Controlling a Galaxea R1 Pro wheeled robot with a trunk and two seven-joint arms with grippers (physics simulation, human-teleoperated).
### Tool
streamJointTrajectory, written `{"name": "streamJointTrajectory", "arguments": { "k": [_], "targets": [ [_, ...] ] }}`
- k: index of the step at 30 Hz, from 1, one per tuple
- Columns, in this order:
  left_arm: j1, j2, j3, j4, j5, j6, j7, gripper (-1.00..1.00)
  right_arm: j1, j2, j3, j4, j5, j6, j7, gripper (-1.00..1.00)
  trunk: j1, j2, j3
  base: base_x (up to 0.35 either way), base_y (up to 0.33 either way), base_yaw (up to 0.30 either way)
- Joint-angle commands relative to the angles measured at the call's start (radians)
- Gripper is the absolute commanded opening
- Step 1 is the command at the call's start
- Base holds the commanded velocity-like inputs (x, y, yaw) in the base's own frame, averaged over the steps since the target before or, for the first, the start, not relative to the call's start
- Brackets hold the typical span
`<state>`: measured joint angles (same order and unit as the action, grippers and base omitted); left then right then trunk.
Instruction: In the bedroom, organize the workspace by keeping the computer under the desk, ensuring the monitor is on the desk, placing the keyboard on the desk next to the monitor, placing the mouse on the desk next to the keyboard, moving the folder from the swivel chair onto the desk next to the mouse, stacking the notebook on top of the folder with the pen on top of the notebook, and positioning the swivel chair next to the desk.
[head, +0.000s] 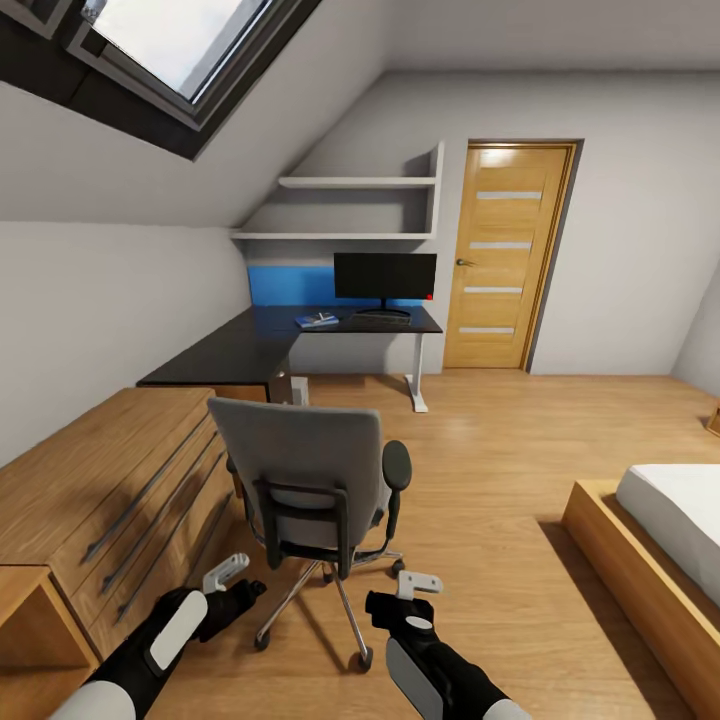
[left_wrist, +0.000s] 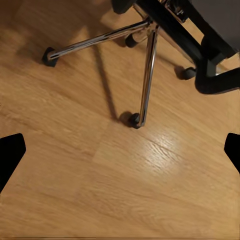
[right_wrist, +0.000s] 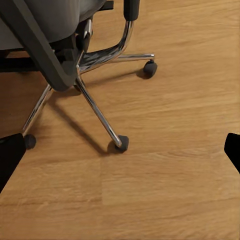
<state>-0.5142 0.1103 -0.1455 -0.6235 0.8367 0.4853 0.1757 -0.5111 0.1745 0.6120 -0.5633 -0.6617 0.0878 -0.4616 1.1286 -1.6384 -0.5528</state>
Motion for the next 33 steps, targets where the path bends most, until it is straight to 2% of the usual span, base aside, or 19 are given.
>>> {"name": "streamJointTrajectory", "arguments": {
  "k": [1, 6, 8, 9, 13, 33],
  "targets": [
    [0.002, 0.001, -0.006, 0.000, 0.010, 0.001, 0.009, 1.00, -0.001, 0.000, 0.003, -0.001, -0.001, 0.005, -0.006, 1.00, 0.000, -0.001, -0.001, 0.000, 0.000, 0.000],
    [0.014, 0.000, -0.017, 0.006, 0.008, -0.002, 0.009, 1.00, -0.001, 0.000, 0.004, -0.001, -0.001, 0.003, -0.004, 1.00, 0.000, -0.001, -0.001, 0.024, 0.059, 0.000],
    [0.016, 0.000, -0.033, 0.008, 0.008, -0.003, 0.010, 1.00, -0.001, 0.000, 0.004, -0.002, 0.000, 0.001, -0.003, 1.00, 0.000, -0.001, -0.001, 0.081, 0.155, 0.000],
    [0.018, 0.001, -0.058, 0.010, 0.006, -0.005, 0.011, 1.00, -0.001, 0.000, 0.005, -0.002, 0.000, -0.002, -0.002, 1.00, 0.000, -0.001, -0.001, 0.131, 0.215, 0.000],
    [0.019, 0.000, -0.079, 0.011, 0.006, -0.006, 0.011, 1.00, -0.001, 0.000, 0.006, -0.003, -0.001, -0.004, -0.002, 1.00, 0.000, -0.001, -0.001, 0.159, 0.230, 0.000],
    [0.019, 0.000, -0.089, 0.012, 0.007, -0.007, 0.010, 1.00, -0.001, 0.000, 0.006, -0.004, -0.001, -0.007, 0.000, 1.00, 0.000, -0.001, -0.001, 0.041, 0.077, 0.000]
  ]
}}
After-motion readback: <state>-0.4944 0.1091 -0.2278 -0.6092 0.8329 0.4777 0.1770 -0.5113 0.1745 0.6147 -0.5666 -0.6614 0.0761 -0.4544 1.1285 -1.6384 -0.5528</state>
